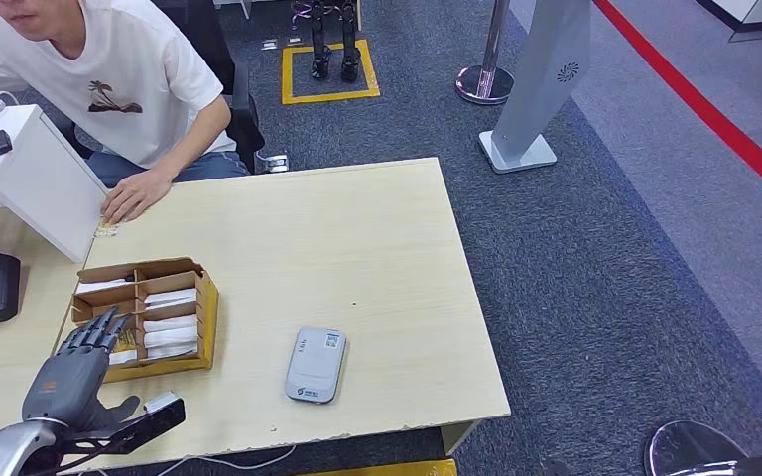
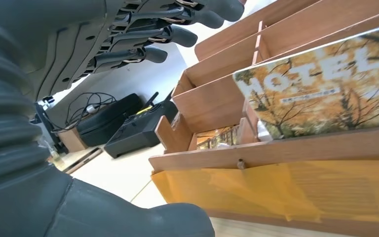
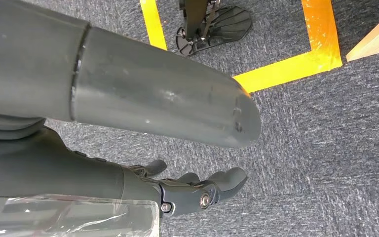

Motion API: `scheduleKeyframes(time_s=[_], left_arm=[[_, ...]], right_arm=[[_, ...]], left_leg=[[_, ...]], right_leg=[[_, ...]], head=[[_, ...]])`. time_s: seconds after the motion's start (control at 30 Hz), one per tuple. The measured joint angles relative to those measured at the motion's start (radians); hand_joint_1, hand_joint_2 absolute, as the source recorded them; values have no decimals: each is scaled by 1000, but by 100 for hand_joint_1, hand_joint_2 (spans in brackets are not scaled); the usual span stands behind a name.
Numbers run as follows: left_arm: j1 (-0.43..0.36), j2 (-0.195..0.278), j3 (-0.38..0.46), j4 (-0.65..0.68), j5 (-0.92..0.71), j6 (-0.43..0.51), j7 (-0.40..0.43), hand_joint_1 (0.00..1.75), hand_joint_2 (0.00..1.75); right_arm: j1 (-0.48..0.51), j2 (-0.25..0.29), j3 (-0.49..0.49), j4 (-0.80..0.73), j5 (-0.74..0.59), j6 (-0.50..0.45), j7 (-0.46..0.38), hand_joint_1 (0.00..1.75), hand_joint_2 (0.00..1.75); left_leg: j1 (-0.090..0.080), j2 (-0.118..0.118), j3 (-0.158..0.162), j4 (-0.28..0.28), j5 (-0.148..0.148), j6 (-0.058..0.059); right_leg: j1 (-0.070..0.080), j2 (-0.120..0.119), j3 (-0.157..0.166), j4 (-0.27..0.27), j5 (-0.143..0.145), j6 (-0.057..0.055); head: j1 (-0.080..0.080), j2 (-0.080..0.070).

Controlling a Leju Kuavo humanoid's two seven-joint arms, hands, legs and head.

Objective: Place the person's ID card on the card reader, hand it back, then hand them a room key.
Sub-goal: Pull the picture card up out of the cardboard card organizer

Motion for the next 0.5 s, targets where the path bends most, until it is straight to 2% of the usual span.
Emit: scheduleKeyframes(time_s=[0.5], left_arm=[[-19, -15, -4, 4, 38, -7, -19, 0, 175]], right_arm=[[0, 1, 4, 1, 4, 1, 0, 0, 0]], left_leg=[[0, 0, 0, 0, 0, 0]], right_leg=[[0, 0, 0, 0, 0, 0]], head=[[0, 0]])
